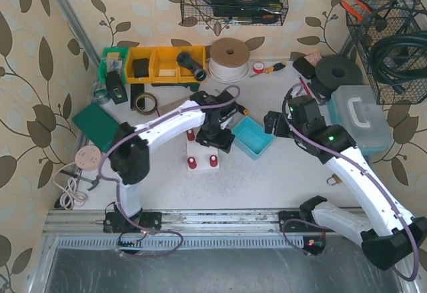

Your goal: Install the large spring

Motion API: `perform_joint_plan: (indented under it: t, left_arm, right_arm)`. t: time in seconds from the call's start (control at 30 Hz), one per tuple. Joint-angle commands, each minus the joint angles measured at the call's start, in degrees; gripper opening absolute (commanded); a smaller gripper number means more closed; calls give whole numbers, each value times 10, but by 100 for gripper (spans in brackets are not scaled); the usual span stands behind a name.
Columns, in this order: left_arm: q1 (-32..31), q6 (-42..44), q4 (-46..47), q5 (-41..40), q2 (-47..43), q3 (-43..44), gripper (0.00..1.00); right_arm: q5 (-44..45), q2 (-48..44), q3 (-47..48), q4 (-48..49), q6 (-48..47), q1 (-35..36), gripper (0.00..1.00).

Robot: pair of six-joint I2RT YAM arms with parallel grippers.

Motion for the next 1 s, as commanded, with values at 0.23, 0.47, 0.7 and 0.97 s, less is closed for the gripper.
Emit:
perform_joint_plan:
  t: [0.23, 0.47, 0.7, 0.97]
  left_arm:
    - [6, -30, 170, -344, -443, -170, 84]
    - [124, 175, 436, -536, -658, -416, 87]
    - [307, 269, 719, -450, -623, -656, 87]
    - [386, 293, 1029, -460, -477, -793, 87]
  right_arm:
    - [228, -77, -30, 127, -107, 3, 100]
    - [405, -122, -225, 386, -269, 3, 100]
    - [386, -54, -356, 600, -357, -14, 100]
    - [281, -18, -504, 811, -400, -90, 100]
